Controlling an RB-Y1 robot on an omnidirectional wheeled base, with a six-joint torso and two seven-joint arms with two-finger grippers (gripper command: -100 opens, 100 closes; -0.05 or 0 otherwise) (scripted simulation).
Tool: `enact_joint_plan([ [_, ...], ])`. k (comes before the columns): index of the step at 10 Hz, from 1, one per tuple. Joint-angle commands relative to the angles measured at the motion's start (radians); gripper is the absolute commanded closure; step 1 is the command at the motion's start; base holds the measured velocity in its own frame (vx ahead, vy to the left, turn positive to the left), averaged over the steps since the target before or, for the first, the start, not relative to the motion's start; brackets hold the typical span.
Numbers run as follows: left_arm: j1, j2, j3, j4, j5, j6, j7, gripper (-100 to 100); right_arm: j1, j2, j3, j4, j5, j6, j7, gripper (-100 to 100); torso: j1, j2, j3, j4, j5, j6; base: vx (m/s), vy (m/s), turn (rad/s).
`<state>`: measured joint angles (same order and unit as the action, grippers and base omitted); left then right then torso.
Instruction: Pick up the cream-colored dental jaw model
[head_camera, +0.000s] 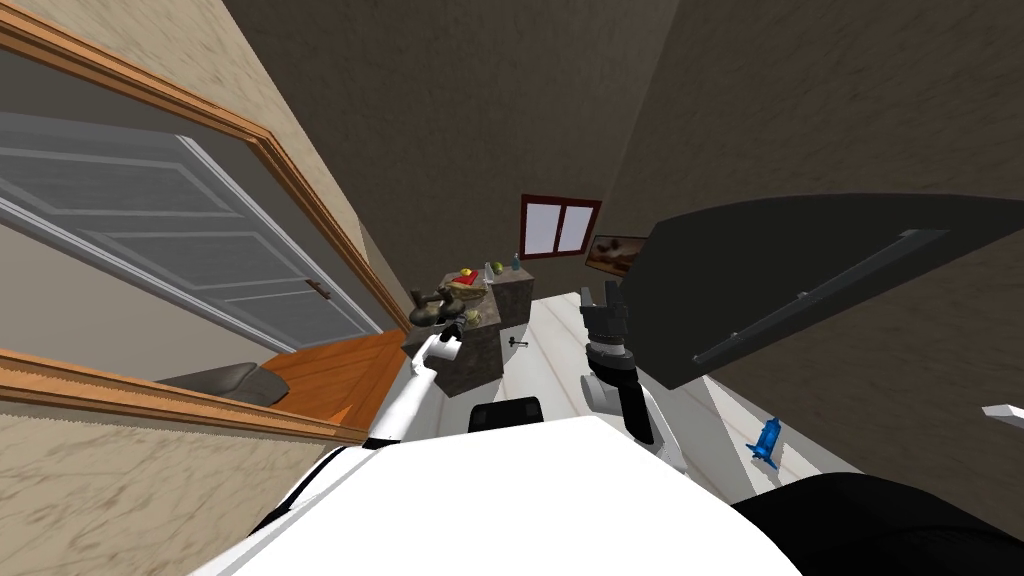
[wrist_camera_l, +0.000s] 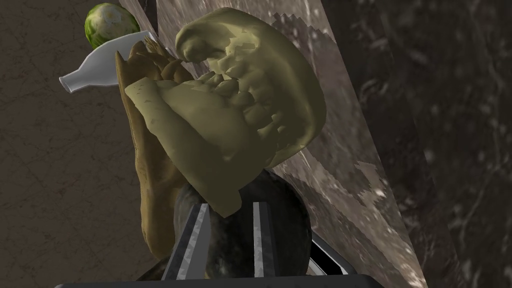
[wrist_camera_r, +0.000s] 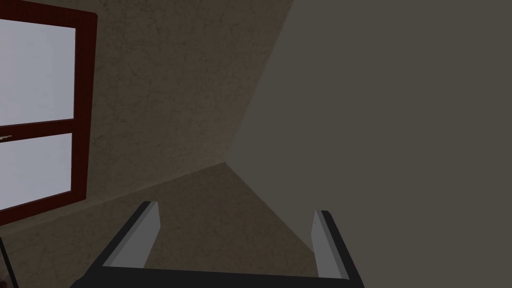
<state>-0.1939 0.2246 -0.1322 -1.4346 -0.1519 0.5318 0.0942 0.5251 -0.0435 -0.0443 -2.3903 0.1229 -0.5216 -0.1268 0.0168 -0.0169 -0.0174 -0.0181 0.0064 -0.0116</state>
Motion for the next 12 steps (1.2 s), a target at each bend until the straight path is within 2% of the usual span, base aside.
enact_joint_plan([
  [1,0.003,0.003,0.000,-0.044,0.003,0.000,-0.001,100,0.000,0.000,0.000,0.000,0.000,0.000,0.000,0,0.000,0.000,0.000,0.000,0.000,0.000,-0.007,0.004,-0.002],
  [2,0.055,0.013,-0.038,-0.081,-0.012,0.049,0.029,100,0.000,0.000,0.000,0.000,0.000,0.000,0.000,0,-0.001,0.002,0.001,0.001,0.000,0.000,0.055,0.005,-0.006],
  [4,0.092,0.013,-0.038,-0.130,-0.012,0.049,0.029,100,0.000,0.000,0.000,0.000,0.000,0.000,0.000,0,0.000,-0.002,-0.001,-0.001,0.000,0.000,0.061,0.001,0.009],
  [6,0.092,0.013,-0.038,-0.180,-0.012,0.049,0.029,100,0.000,0.000,0.000,0.000,0.000,0.000,0.000,0,-0.001,0.001,0.000,0.000,0.000,0.000,0.001,0.002,-0.001],
  [7,0.136,0.023,-0.076,-0.205,-0.027,0.097,0.058,100,0.000,0.000,0.000,0.000,0.000,0.000,0.000,0,-0.001,0.002,0.001,0.001,0.000,0.001,0.065,0.003,-0.002],
  [9,0.182,0.023,-0.076,-0.256,-0.027,0.097,0.058,100,0.000,0.000,0.000,0.000,0.000,0.000,0.000,0,-0.001,-0.002,-0.001,-0.001,0.000,0.000,0.060,-0.002,0.002],
  [11,0.182,0.023,-0.076,-0.316,-0.027,0.097,0.058,100,0.000,0.000,0.000,0.000,0.000,0.000,0.000,0,-0.001,0.002,0.001,0.000,0.000,0.000,-0.002,0.002,0.005],
  [12,0.233,0.034,-0.113,-0.349,-0.043,0.146,0.087,100,0.000,0.000,0.000,0.000,0.000,0.000,0.000,0,-0.001,0.003,0.002,0.001,0.000,0.000,0.064,0.006,-0.011],
])
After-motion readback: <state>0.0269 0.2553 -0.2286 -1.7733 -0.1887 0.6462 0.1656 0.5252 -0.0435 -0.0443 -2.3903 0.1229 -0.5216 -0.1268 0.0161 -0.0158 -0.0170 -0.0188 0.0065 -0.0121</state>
